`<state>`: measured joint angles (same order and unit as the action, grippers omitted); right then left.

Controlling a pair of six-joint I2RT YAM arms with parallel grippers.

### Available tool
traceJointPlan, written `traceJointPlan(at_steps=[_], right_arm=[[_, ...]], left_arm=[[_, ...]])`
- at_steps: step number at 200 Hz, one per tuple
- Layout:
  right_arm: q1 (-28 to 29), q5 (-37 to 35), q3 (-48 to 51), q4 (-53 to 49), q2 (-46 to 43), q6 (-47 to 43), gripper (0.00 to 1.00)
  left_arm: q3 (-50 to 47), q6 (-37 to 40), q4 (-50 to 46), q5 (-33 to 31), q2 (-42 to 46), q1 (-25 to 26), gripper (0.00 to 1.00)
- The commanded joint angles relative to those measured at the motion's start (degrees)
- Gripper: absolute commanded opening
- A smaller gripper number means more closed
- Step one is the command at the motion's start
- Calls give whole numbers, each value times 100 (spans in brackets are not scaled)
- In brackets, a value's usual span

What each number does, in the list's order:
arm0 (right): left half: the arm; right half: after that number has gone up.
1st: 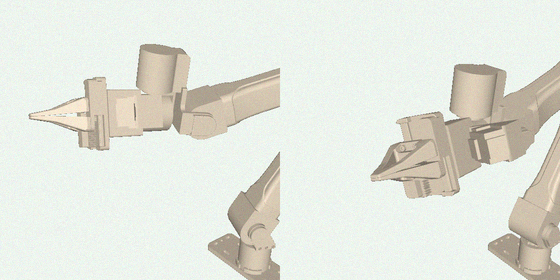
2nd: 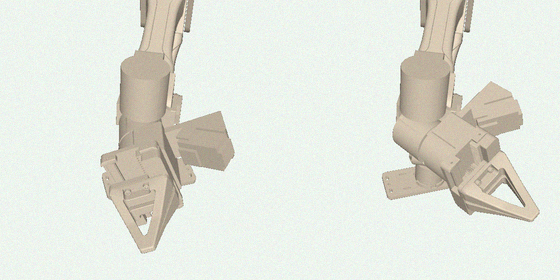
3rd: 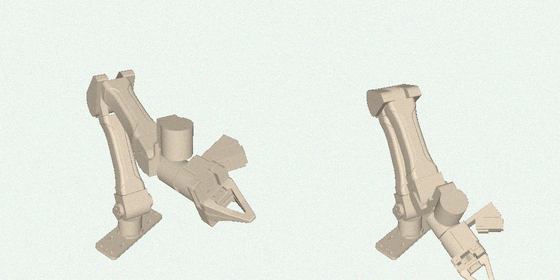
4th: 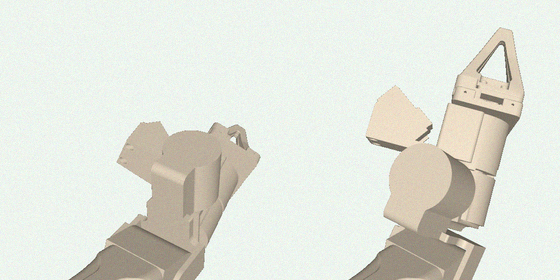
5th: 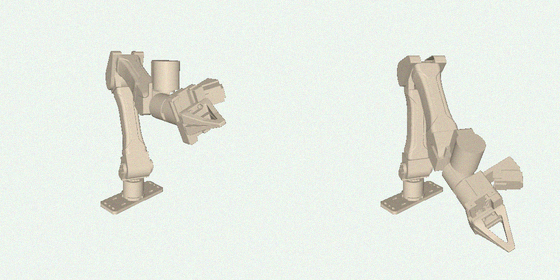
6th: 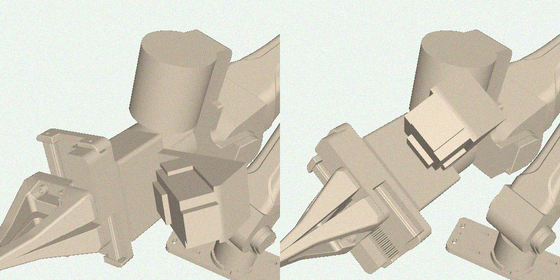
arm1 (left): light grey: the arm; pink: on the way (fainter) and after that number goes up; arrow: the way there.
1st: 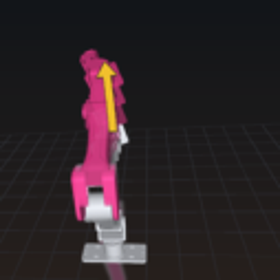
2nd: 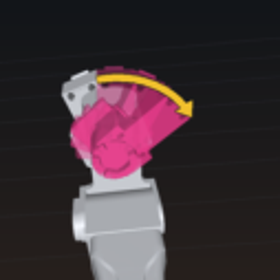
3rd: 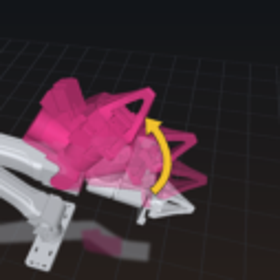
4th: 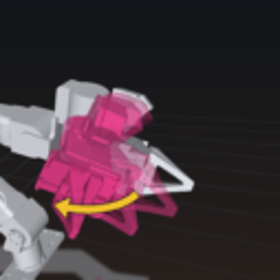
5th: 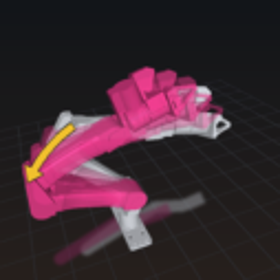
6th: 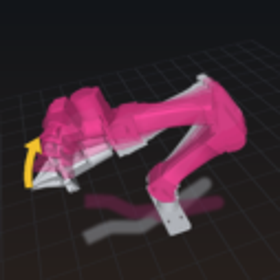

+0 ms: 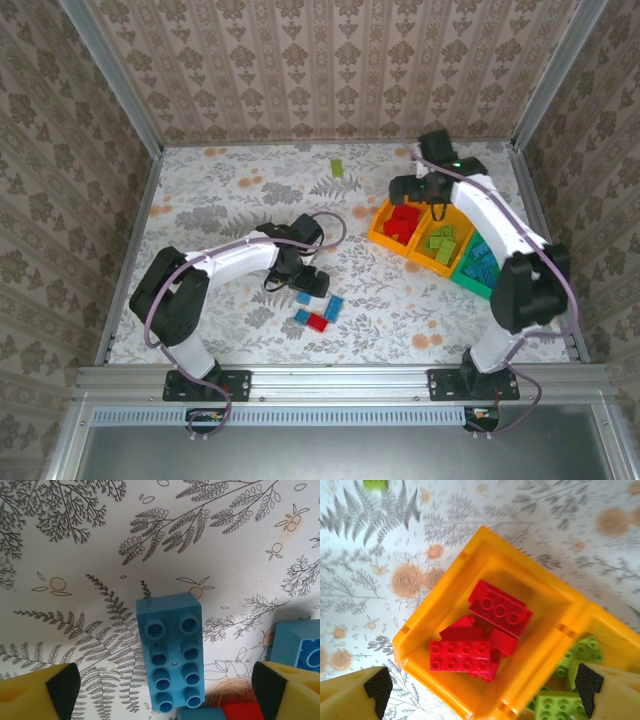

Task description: Sort the legos into containers by color

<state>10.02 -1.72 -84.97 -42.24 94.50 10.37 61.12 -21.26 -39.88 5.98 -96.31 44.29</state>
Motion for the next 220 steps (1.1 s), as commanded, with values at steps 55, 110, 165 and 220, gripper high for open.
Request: traceJointPlan(at_steps=[55, 110, 165, 220], right_arm=[[-1809, 93, 1464, -316, -1592, 902, 92], [-2762, -214, 2072, -773, -2252, 1176, 79], [-3656, -80, 2507, -938, -2357, 1200, 75], [-4060, 914, 2996, -289, -2082, 1081, 67]], left_arm=[[-167, -301, 462, -43, -73, 85, 87], [-343, -293, 553, 31, -253, 140, 79], [-347, -333, 641, -43, -475, 130, 56], [-179, -345, 702, -126, -538, 121, 29]])
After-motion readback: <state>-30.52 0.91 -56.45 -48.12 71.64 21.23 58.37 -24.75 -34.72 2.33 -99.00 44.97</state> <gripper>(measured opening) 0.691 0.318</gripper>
